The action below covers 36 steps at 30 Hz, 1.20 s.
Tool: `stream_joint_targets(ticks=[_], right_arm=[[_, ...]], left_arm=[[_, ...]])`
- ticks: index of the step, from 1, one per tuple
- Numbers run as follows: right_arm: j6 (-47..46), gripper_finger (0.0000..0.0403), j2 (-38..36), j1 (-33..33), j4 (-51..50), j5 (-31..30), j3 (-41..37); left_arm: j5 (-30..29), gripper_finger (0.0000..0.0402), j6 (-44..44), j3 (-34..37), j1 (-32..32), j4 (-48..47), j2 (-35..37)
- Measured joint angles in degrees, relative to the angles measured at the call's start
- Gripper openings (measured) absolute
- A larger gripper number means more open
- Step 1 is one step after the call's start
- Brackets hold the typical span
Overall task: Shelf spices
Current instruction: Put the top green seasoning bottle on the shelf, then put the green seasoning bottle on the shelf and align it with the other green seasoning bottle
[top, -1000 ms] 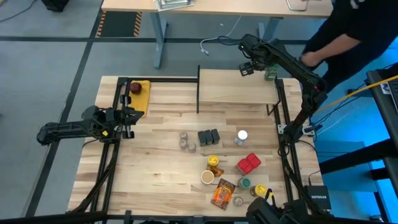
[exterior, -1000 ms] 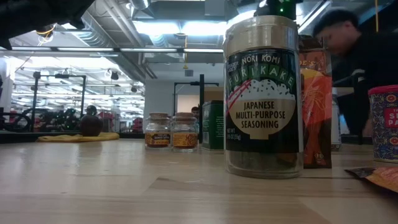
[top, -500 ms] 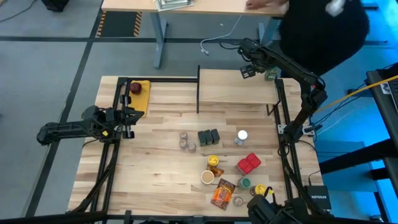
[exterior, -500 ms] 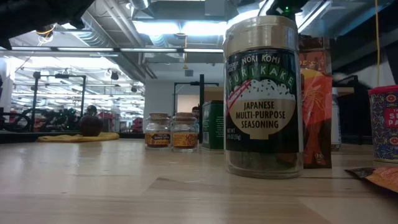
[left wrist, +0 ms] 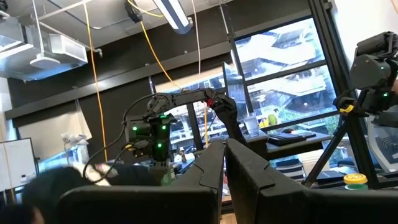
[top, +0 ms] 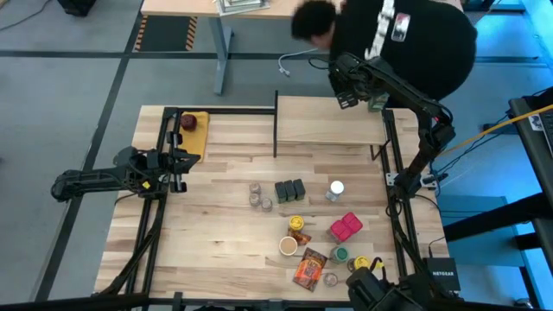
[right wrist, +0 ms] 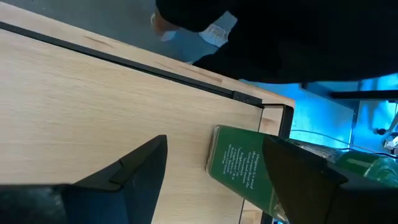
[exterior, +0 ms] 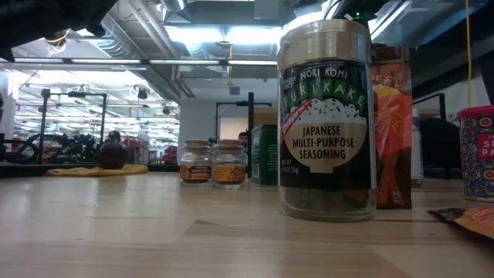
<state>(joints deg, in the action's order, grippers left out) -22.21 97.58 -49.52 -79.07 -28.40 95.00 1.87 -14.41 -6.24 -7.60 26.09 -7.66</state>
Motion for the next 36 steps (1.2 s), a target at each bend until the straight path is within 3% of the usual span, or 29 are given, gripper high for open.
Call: stream_joint_targets(ticks=[12, 19, 28, 36], right_arm=[[1.09, 0.0271, 0.02, 0.04, -0.07, 3.48, 0.09], [1.51, 0.0271, -0.99, 3.3, -5.13, 3.64, 5.32], [-1.23, 0.0271, -7.59, 18.2, -10.62, 10.84, 9.38], [-9.0, 0.0271, -12.97, 39.16, -11.01, 18.86, 6.9]], left_arm=[[0.0, 0.001, 0.04, -0.02, 0.0, 0.0, 0.02], [0.0, 0.001, -0.1, -0.01, 0.0, 0.0, 0.01], [0.0, 0.001, 0.56, -0.02, -0.01, -0.13, 0.0], [0.0, 0.001, 0.57, -0.02, 0.0, -0.22, 0.0]])
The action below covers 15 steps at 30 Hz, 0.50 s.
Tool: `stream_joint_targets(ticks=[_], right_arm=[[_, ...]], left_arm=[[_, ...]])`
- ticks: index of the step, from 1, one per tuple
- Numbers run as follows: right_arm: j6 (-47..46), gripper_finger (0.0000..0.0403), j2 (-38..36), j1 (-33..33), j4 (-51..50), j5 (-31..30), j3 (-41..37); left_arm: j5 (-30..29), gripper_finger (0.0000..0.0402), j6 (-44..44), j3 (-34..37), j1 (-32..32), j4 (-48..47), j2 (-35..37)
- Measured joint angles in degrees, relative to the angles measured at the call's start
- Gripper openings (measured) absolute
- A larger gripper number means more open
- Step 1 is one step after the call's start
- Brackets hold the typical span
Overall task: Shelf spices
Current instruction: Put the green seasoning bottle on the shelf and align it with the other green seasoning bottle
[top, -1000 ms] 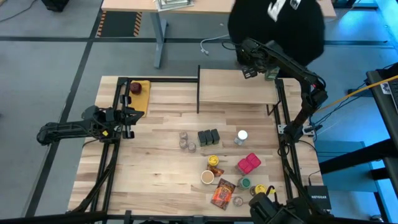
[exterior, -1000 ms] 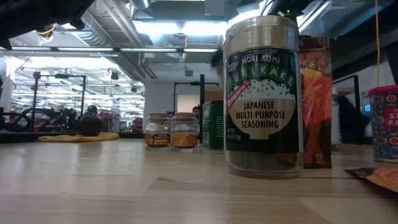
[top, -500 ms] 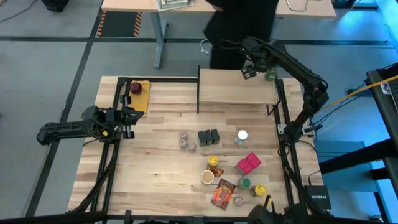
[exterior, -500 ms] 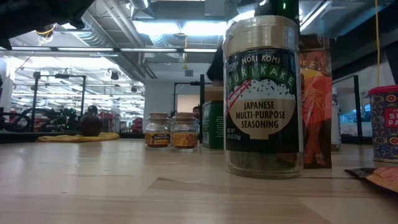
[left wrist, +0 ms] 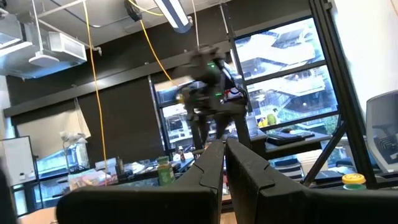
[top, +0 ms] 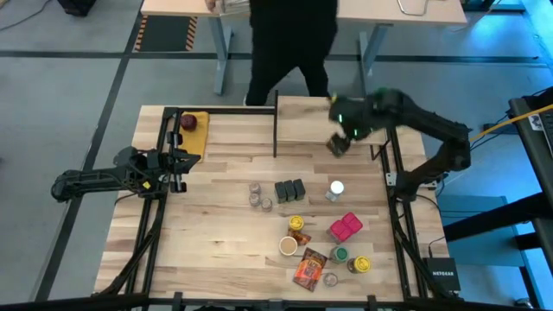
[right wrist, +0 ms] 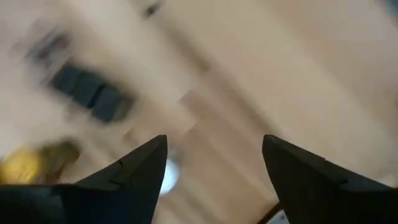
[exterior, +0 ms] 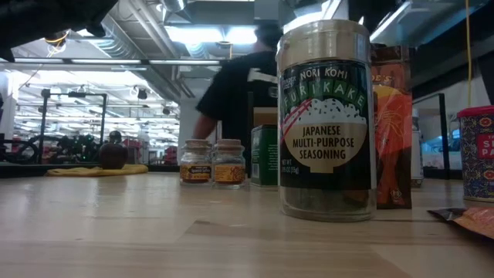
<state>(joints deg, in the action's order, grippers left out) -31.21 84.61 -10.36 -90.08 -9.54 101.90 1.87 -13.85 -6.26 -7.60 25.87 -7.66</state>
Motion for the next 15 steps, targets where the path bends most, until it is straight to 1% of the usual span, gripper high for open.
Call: stream_joint_targets(ticks=[8, 11, 15], right_arm=[[-11.27, 0.0271, -0.62, 21.59, 0.11, 1.23, -4.97], [-17.16, 0.0271, -0.62, 27.85, 0.11, 2.06, -7.0], [-18.41, 0.0271, -0.62, 35.18, 0.16, 4.03, -9.74]], left_arm=[[0.0, 0.001, -0.04, 0.0, 0.0, 0.11, 0.0], [0.0, 0.001, -0.04, 0.0, -0.02, 0.17, 0.0], [0.0, 0.001, -1.52, 0.0, -0.02, 0.28, 0.02]])
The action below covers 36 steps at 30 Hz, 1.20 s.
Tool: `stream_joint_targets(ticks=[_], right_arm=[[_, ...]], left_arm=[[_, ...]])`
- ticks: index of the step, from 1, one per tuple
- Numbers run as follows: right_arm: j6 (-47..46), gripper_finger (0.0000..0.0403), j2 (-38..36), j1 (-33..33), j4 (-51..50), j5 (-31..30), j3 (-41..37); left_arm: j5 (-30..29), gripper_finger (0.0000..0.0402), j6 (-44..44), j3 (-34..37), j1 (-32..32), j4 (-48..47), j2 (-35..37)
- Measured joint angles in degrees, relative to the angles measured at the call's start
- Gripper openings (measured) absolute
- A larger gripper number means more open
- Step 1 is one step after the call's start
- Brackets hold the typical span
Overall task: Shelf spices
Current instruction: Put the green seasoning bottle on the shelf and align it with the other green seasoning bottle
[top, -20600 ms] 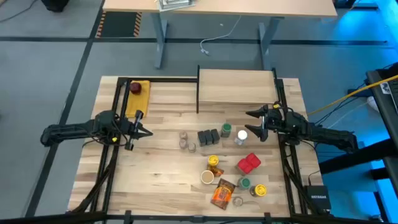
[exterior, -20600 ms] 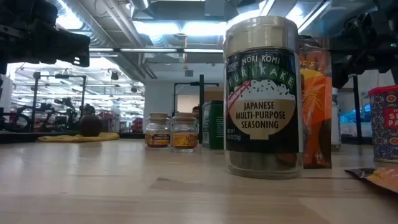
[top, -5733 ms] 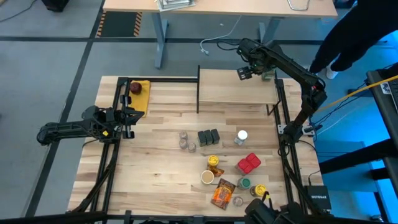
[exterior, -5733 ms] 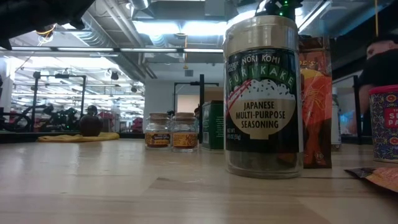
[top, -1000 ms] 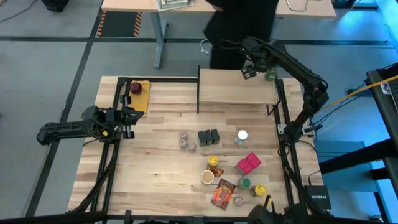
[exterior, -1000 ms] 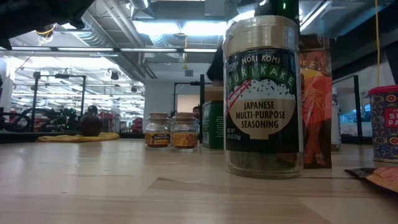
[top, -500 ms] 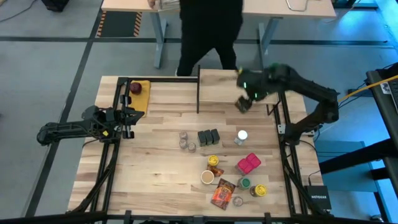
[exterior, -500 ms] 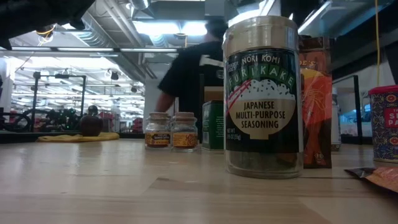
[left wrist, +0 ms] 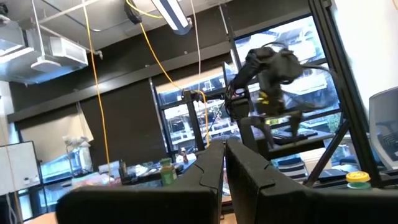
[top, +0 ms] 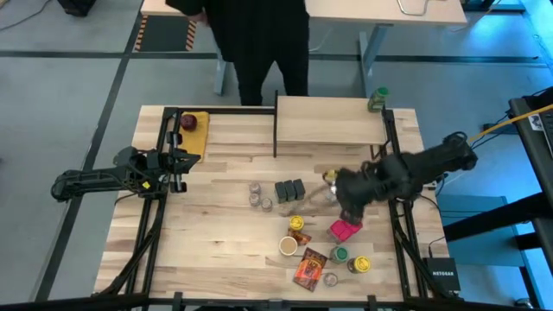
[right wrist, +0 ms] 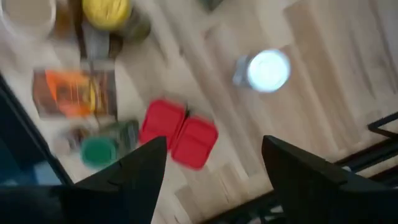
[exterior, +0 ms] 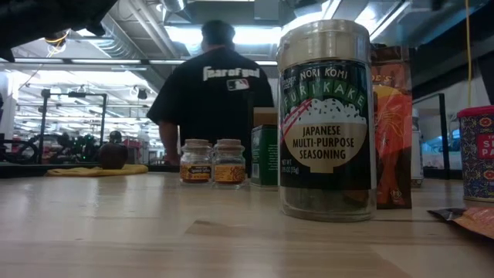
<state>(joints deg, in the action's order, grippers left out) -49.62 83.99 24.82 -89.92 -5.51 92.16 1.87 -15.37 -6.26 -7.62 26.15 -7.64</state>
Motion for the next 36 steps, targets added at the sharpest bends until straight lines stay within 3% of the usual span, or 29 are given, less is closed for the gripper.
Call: stream_joint_targets(ticks=[4, 8, 17, 27, 36], right_arm=[[-4.42, 0.0271, 0.08, 4.93, 3.47, -0.41, -3.47], [-9.65, 0.0271, 0.97, 7.81, 12.69, 3.54, -6.63], [-14.9, 0.0271, 8.99, 16.65, 19.74, 3.97, -7.02], [-11.43, 0.0271, 14.26, 16.9, 23.54, 3.69, -7.02], [-9.95, 0.0271, 17.88, 16.83, 24.85, 7.66, -7.02]], left_arm=[[0.0, 0.001, 1.31, 0.0, 0.0, 0.0, -0.01], [0.0, 0.001, 4.15, 0.0, 0.0, -0.2, 0.0], [0.0, 0.001, 4.75, 0.0, 0.0, -0.7, -0.02], [0.0, 0.001, 3.04, 0.0, 0.01, -0.61, -0.02], [0.0, 0.001, 2.8, 0.0, 0.02, -0.49, -0.02]])
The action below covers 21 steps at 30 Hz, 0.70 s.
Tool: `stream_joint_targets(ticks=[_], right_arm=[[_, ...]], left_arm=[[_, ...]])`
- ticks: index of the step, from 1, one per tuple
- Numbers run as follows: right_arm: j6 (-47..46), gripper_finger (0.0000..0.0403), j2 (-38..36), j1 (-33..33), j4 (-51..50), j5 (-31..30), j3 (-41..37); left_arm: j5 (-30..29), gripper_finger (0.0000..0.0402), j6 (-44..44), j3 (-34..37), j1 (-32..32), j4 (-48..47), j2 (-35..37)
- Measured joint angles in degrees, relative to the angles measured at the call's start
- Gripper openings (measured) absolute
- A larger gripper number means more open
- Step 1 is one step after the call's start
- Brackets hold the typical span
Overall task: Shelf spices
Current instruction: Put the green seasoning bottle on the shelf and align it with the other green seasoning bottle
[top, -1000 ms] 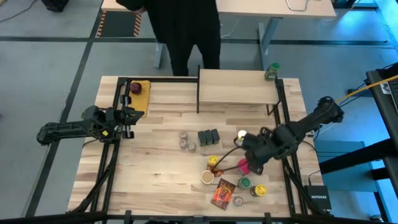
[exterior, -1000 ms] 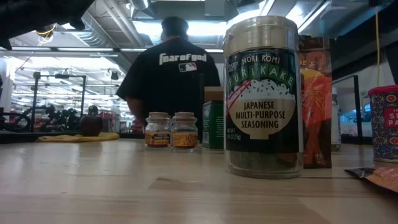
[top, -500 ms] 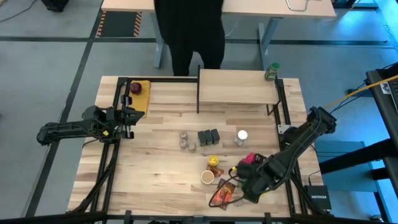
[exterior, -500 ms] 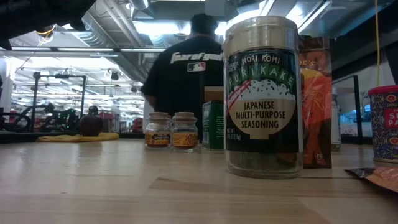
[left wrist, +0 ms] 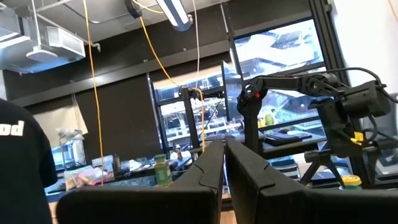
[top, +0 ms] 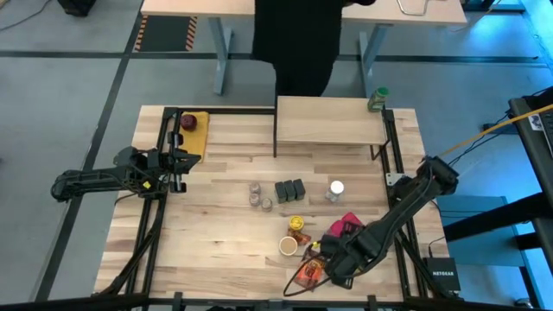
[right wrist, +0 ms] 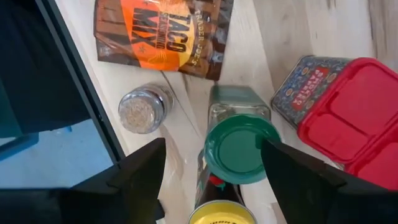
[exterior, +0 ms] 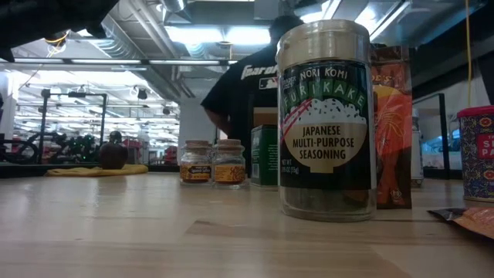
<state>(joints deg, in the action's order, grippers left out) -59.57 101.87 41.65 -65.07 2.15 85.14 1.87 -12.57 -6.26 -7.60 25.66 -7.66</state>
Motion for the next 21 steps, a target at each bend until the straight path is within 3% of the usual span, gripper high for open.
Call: stream_joint_targets(ticks=[21], right_arm=[[0.26, 0.0271, 2.22, -0.04, -6.14, -2.58, 2.96]], left_arm=[[0.0, 0.001, -1.72, 0.0, -0.02, 0.51, 0.02]])
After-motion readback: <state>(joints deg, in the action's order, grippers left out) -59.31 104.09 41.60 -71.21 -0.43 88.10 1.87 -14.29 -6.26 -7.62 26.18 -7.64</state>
